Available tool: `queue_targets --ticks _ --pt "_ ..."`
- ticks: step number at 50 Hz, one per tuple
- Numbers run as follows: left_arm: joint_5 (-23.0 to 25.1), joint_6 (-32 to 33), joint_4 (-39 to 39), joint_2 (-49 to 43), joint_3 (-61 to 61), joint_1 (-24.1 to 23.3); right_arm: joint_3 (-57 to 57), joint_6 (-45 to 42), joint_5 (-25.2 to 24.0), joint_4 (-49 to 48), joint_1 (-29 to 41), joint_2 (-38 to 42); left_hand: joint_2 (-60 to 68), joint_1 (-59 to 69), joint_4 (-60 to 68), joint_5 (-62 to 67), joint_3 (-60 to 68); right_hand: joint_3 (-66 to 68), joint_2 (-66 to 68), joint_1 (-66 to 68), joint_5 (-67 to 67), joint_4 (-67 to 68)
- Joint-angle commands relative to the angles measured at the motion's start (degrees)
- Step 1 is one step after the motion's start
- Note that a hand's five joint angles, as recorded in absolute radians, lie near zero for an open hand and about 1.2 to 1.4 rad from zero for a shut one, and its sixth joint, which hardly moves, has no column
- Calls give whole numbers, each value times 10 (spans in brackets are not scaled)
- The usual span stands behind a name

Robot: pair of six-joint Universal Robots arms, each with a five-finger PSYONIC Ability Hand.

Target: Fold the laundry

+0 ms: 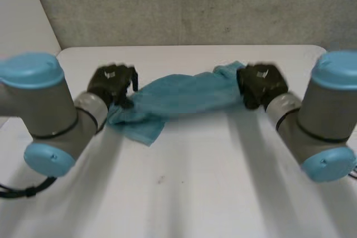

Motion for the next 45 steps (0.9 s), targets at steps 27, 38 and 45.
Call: queue_targets --ticks 27,38,45 --pt "171 140 -21 -77 90 86 132 -51 -38 -2 -7 -49 -97 -90 -103 -103 -106 125 128 240 135 117" --pt "179 224 -27 -149 147 89 143 -52 -38 -2 -6 -51 0 7 -5 -5 -9 125 128 240 135 117" --pt "179 230 -25 -163 151 99 142 -52 -38 -3 -7 -49 25 33 20 20 17 125 128 240 135 117"
